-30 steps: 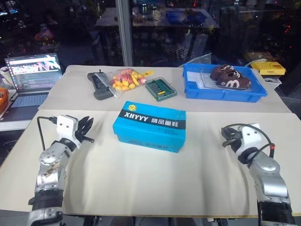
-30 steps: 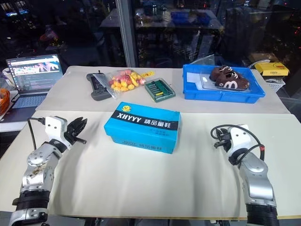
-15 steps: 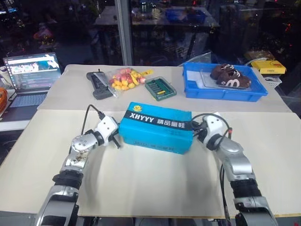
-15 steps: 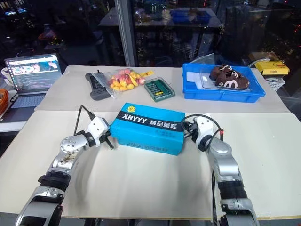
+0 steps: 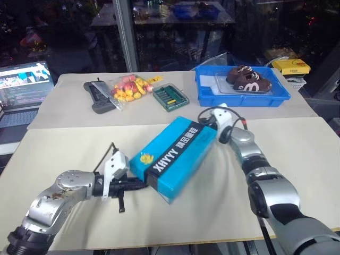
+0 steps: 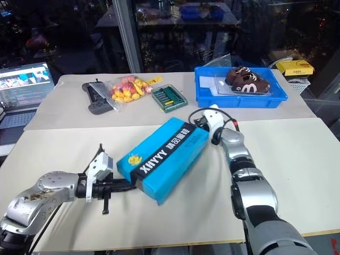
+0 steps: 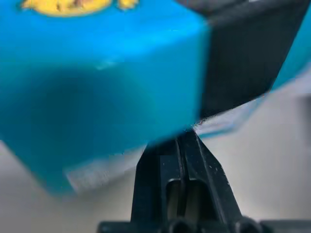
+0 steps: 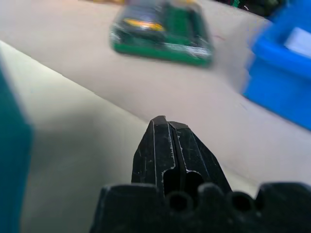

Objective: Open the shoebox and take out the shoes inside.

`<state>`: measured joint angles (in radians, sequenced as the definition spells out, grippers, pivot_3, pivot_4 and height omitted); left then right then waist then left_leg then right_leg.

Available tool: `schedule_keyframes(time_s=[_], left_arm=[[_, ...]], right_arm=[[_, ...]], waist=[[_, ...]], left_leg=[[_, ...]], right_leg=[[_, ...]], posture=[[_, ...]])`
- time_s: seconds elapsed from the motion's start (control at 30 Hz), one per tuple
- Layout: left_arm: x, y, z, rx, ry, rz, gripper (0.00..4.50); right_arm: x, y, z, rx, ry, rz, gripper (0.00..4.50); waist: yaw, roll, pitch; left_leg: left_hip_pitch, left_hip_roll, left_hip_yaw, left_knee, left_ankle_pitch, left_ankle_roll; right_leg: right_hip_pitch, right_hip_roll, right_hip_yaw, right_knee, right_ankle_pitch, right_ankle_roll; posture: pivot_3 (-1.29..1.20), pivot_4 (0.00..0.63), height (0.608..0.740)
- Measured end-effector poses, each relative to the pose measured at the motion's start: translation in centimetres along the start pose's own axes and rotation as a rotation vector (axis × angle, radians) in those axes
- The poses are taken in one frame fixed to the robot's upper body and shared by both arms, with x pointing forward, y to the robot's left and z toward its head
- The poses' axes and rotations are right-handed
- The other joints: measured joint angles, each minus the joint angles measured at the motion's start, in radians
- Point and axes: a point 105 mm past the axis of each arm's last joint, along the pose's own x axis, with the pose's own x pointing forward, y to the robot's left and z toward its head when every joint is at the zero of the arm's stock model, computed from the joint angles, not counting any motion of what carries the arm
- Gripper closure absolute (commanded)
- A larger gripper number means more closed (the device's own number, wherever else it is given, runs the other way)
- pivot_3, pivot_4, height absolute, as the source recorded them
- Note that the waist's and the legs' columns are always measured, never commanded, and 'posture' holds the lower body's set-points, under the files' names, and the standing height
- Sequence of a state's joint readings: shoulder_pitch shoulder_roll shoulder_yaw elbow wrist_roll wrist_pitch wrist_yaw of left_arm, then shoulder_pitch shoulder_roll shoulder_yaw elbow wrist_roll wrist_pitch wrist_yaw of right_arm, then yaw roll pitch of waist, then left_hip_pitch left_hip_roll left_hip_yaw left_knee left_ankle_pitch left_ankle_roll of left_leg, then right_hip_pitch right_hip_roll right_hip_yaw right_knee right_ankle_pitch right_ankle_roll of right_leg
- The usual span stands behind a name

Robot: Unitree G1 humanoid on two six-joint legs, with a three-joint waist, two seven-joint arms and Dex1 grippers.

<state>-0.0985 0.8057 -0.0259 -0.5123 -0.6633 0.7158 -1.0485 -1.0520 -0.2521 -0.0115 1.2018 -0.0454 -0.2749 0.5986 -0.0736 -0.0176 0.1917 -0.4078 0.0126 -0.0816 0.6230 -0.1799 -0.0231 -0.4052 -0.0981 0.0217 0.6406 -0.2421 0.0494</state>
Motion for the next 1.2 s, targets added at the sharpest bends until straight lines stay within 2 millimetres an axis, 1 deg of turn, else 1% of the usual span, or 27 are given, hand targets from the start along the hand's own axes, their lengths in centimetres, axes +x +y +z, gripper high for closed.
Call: schedule_keyframes(time_s=[0.07,0.1,0.17,0.2,0.23,0.3,0.33,0.4,0.43,0.47,0.5,0.57,0.67,0.7,0.73,0.77,0.8,0.9,1.0,1.07,1.1,1.13,1.2], left_arm=[[-0.2,-2.2,0.9,-0.016,-0.006,-0.095,4.5],[-0.6,-2.6,1.2,-0.014,-0.002,-0.108,4.5],[-1.6,-2.6,1.1,-0.024,0.03,-0.099,4.5],[-2.9,-2.2,0.3,-0.057,0.078,-0.073,4.5],[-3.7,-1.4,-0.2,-0.071,0.103,-0.038,4.5],[-6.1,1.0,-1.3,-0.078,0.149,0.09,4.5],[-7.0,2.0,-1.5,-0.07,0.157,0.135,4.5],[-10.0,3.7,-2.5,-0.069,0.233,0.214,4.5],[-10.9,4.0,-2.8,-0.068,0.266,0.229,4.5],[-11.8,4.0,-3.2,-0.07,0.306,0.23,4.5],[-12.1,3.9,-3.5,-0.075,0.32,0.216,4.5],[-12.5,3.0,-3.9,-0.111,0.349,0.149,4.5],[-13.5,2.1,-3.9,-0.142,0.413,0.079,4.5],[-13.7,2.3,-3.8,-0.131,0.429,0.082,4.5],[-14.0,3.9,-3.1,-0.058,0.421,0.144,4.5],[-14.0,4.8,-2.7,-0.024,0.405,0.181,4.5],[-14.0,6.5,-2.0,0.049,0.375,0.251,4.5],[-12.8,12.3,0.7,0.264,0.267,0.462,4.5],[-12.1,16.0,2.5,0.387,0.234,0.59,4.5],[-11.3,17.5,4.2,0.447,0.166,0.637,4.5],[-10.2,18.0,5.0,0.473,0.118,0.632,4.5],[-9.1,18.2,5.4,0.489,0.084,0.611,4.5],[-6.8,18.2,5.1,0.493,0.043,0.554,4.5]], right_arm=[[1.1,1.8,0.3,-0.036,0.001,0.052,4.48],[1.2,2.3,0.1,-0.046,0.014,0.069,4.48],[1.5,3.0,0.2,-0.075,0.014,0.094,4.48],[1.6,3.5,0.3,-0.108,0.017,0.126,4.48],[1.3,3.1,0.3,-0.125,0.022,0.126,4.48],[0.6,2.4,0.1,-0.157,0.023,0.132,4.48],[0.1,1.9,-0.2,-0.166,0.032,0.128,4.48],[-2.2,0.4,-2.1,-0.177,0.08,0.103,4.48],[-3.2,-0.4,-2.9,-0.17,0.105,0.084,4.48],[-4.6,-1.4,-4.1,-0.158,0.147,0.056,4.48],[-5.4,-1.8,-4.4,-0.153,0.151,0.04,4.48],[-6.9,-2.6,-4.4,-0.159,0.168,0.012,4.48],[-9.3,-3.9,-4.7,-0.13,0.205,-0.053,4.48],[-10.0,-4.0,-4.9,-0.123,0.227,-0.064,4.48],[-11.3,-4.0,-5.1,-0.111,0.267,-0.075,4.48],[-11.7,-3.9,-5.1,-0.108,0.277,-0.075,4.48],[-12.4,-3.5,-5.1,-0.096,0.297,-0.063,4.48],[-14.8,-0.8,-4.3,-0.092,0.376,0.051,4.48],[-16.4,1.8,-3.3,-0.064,0.414,0.159,4.48],[-16.4,3.5,-2.1,-0.028,0.389,0.22,4.48],[-16.2,4.4,-1.3,0.005,0.354,0.247,4.48],[-15.8,5.2,-0.5,0.033,0.316,0.272,4.48],[-15.2,6.5,0.4,0.072,0.269,0.303,4.48]], waist=[[0.002,0.0,0.0],[0.003,0.0,0.0],[0.003,0.0,0.0],[0.001,0.0,0.0],[0.001,0.001,0.001],[0.004,0.001,0.001],[0.008,0.0,0.001],[0.02,0.0,0.001],[0.023,0.0,0.001],[0.025,0.0,0.001],[0.026,0.0,0.001],[0.024,-0.001,0.001],[0.025,-0.001,0.001],[0.025,-0.001,0.001],[0.028,0.0,0.001],[0.034,0.0,0.001],[0.039,0.001,0.001],[0.056,0.0,0.001],[0.057,-0.002,0.001],[0.05,-0.004,0.001],[0.048,-0.004,0.0],[0.047,-0.004,0.0],[0.046,-0.004,0.0]], left_leg=[[0.001,0.004,0.0,-0.001,0.0,0.0],[0.002,0.005,0.0,-0.002,0.0,0.0],[0.005,0.005,0.0,-0.003,0.0,0.0],[0.007,0.006,0.0,-0.003,0.0,0.0],[0.008,0.005,0.0,-0.005,0.0,0.0],[0.009,0.006,0.0,-0.007,0.001,-0.001],[0.009,0.006,0.0,-0.007,0.001,-0.001],[0.007,0.006,0.0,-0.007,0.001,-0.001],[0.007,0.005,0.0,-0.008,0.001,-0.001],[0.007,0.005,0.002,-0.009,0.001,-0.001],[0.006,0.005,0.003,-0.01,0.001,-0.001],[0.002,0.005,0.003,-0.011,0.001,-0.001],[-0.005,0.006,0.004,-0.011,0.001,-0.001],[-0.005,0.006,0.004,-0.011,0.001,-0.001],[-0.003,0.006,0.004,-0.011,0.001,-0.001],[-0.003,0.006,0.003,-0.011,0.001,-0.001],[-0.003,0.006,0.003,-0.01,0.002,0.0],[-0.004,0.006,0.003,-0.004,0.004,0.0],[-0.008,0.005,0.003,0.004,0.004,0.0],[-0.008,0.005,0.004,0.006,0.004,0.0],[-0.008,0.005,0.004,0.007,0.004,0.0],[-0.008,0.005,0.004,0.007,0.004,0.0],[-0.007,0.005,0.004,0.007,0.004,0.0]], right_leg=[[-0.001,0.004,0.0,0.002,-0.001,-0.004],[-0.001,0.006,0.0,0.003,-0.001,-0.005],[-0.001,0.007,0.0,0.005,-0.002,-0.007],[-0.001,0.007,0.001,0.006,-0.004,-0.007],[0.0,0.007,0.001,0.006,-0.006,-0.005],[0.0,0.008,0.001,0.006,-0.007,-0.005],[0.0,0.008,0.001,0.006,-0.007,-0.005],[-0.001,0.007,0.0,0.005,-0.007,-0.005],[-0.001,0.006,0.001,0.004,-0.007,-0.006],[-0.001,0.005,0.002,0.002,-0.006,-0.008],[-0.002,0.005,0.002,0.002,-0.005,-0.009],[-0.006,0.006,0.002,0.002,-0.005,-0.009],[-0.017,0.006,0.003,0.008,-0.005,-0.01],[-0.017,0.007,0.004,0.008,-0.005,-0.01],[-0.017,0.008,0.003,0.009,-0.005,-0.01],[-0.016,0.008,0.003,0.01,-0.007,-0.008],[-0.016,0.008,0.002,0.01,-0.008,-0.005],[-0.013,0.008,0.003,0.01,-0.005,-0.002],[-0.013,0.008,0.003,0.008,-0.001,0.0],[-0.012,0.007,0.004,0.007,0.001,0.002],[-0.011,0.007,0.004,0.007,0.001,0.002],[-0.01,0.007,0.004,0.007,0.001,0.003],[-0.01,0.007,0.004,0.007,0.001,0.002]], posture=[[0.0,0.15,0.74],[0.0,0.15,0.74],[0.0,0.15,0.74],[0.0,0.15,0.74],[0.0,0.15,0.74],[0.0,0.15,0.74],[0.0,0.15,0.74],[0.0,0.15,0.74],[0.0,0.15,0.74],[0.0,0.15,0.74],[0.0,0.15,0.74],[0.0,0.15,0.74],[0.0,0.15,0.74],[0.0,0.15,0.74],[0.0,0.15,0.74],[0.0,0.15,0.74],[0.0,0.15,0.74],[0.0,0.15,0.74],[0.0,0.15,0.74],[0.0,0.15,0.74],[0.0,0.15,0.74],[0.0,0.15,0.74],[0.0,0.15,0.74]])
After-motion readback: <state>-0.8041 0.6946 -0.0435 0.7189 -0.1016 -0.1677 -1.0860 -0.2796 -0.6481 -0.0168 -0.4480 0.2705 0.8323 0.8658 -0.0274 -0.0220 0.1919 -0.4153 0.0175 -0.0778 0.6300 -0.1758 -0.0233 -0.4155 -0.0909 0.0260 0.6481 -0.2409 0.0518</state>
